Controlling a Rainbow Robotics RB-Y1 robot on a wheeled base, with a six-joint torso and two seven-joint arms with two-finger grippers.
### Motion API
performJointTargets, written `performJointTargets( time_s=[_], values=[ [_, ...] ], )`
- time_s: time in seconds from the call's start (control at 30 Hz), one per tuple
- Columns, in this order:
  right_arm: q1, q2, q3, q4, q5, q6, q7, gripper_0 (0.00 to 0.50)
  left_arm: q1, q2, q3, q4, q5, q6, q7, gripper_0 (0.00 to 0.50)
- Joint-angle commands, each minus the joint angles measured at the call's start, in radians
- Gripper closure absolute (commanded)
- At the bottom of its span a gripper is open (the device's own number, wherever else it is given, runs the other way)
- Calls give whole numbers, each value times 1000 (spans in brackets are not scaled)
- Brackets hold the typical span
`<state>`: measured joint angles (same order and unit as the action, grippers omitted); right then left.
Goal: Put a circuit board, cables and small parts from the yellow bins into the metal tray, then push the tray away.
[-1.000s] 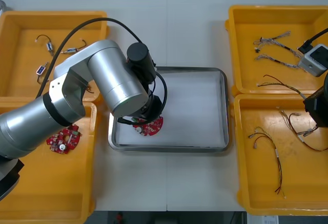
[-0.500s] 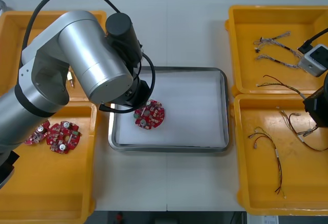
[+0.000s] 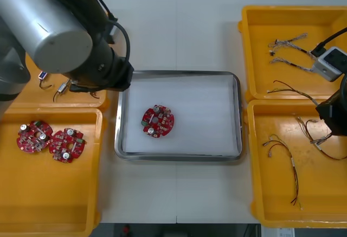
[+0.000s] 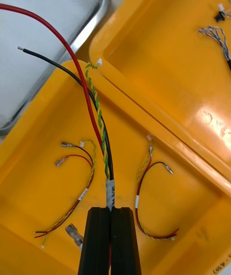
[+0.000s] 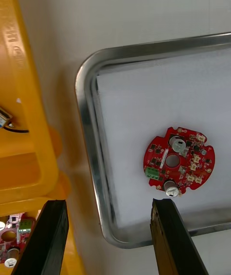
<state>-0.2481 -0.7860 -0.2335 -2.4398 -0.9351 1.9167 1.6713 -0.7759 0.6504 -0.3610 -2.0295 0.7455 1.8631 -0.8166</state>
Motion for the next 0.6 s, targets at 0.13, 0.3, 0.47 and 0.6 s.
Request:
performJointTargets(
  time_s=[0.13,0.3,0.47,0.6],
  values=[
    [-134,-22,145,-36,-24,3,15,500,6,107,162,-24,92,57,-162,0],
    [-238,-21,283,-38,-21,3,18,500,4,164,235,17,134,57,-263,0],
    [-335,7,413,-35,5,3,25,500,6,187,297,94,141,57,-368,0],
    [-398,62,505,-15,38,3,41,500,6,193,353,173,132,57,-473,0]
  ],
)
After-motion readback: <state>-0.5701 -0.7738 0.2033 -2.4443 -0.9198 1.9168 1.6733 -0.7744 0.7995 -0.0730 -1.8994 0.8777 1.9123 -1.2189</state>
